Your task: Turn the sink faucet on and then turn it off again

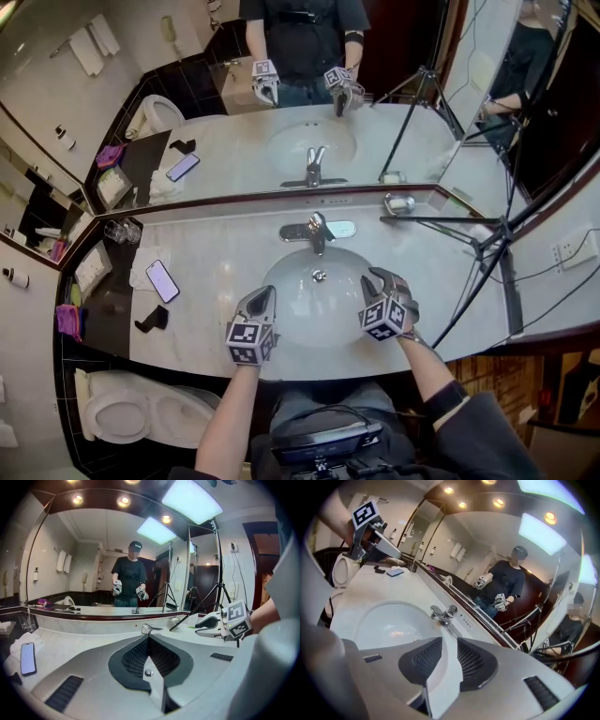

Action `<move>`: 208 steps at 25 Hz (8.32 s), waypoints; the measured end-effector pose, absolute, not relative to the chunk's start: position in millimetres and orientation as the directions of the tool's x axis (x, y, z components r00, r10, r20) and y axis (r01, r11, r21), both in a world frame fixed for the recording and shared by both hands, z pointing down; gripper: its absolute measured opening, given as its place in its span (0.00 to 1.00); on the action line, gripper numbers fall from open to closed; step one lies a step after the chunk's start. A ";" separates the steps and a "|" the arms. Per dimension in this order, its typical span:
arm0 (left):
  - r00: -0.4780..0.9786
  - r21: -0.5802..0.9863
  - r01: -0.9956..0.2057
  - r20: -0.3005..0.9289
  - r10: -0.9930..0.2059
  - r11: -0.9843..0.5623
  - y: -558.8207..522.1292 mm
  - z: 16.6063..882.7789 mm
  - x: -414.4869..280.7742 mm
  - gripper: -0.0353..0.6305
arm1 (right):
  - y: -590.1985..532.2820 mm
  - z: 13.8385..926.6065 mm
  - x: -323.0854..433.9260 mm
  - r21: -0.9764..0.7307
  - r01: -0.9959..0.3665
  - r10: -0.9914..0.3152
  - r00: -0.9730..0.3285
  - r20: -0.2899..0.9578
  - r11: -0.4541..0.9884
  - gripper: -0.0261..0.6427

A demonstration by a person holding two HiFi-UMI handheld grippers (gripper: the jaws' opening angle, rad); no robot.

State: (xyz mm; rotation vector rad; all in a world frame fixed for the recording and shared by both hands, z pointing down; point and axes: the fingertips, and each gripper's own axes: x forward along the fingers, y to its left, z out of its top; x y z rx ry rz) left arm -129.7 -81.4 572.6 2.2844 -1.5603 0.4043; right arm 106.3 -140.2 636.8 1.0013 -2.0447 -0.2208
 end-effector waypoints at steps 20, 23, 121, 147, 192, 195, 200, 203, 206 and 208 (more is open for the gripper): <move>0.334 0.128 -0.942 0.449 -0.829 -0.310 -118.9 610.0 -119.9 0.03 | -247.9 694.1 34.2 0.747 0.028 -0.692 -0.356 0.628 0.664 0.40; 0.329 0.133 -0.944 0.451 -0.830 -0.302 -119.3 611.2 -120.8 0.03 | -257.3 696.2 18.1 0.748 0.069 -0.681 -0.364 0.635 0.660 0.41; 0.381 0.131 -0.924 0.400 -0.834 -0.359 -86.1 564.5 -142.8 0.03 | -131.3 616.9 156.3 0.015 -0.914 -0.767 -0.331 0.549 0.405 0.06; 0.358 0.116 -0.933 0.427 -0.831 -0.342 -95.9 571.7 -138.0 0.03 | -155.3 622.7 129.2 0.255 -0.792 -0.754 -0.351 0.555 0.555 0.07; 0.400 0.161 -0.916 0.461 -0.792 -0.368 -151.7 626.0 -120.6 0.03 | -288.1 695.7 -21.2 0.683 0.211 -0.603 -0.339 0.722 0.699 0.26; 0.397 0.160 -0.917 0.465 -0.791 -0.366 -151.2 628.9 -122.1 0.03 | -288.6 696.3 -20.2 0.684 0.224 -0.608 -0.325 0.724 0.695 0.26; 0.402 0.168 -0.915 0.463 -0.790 -0.368 -150.8 629.5 -119.0 0.03 | -283.0 699.6 -18.0 0.685 0.213 -0.609 -0.329 0.722 0.697 0.25; 0.398 0.166 -0.916 0.463 -0.792 -0.364 -150.8 629.6 -121.4 0.03 | -283.1 700.4 -17.5 0.687 0.209 -0.613 -0.324 0.720 0.696 0.25; 0.395 0.166 -0.918 0.466 -0.792 -0.361 -149.5 631.2 -123.5 0.03 | -281.9 699.7 -18.3 0.686 0.196 -0.614 -0.326 0.719 0.700 0.25; 0.394 0.169 -0.918 0.466 -0.792 -0.358 -149.6 630.7 -124.0 0.03 | -281.6 701.1 -16.9 0.685 0.197 -0.614 -0.322 0.721 0.701 0.24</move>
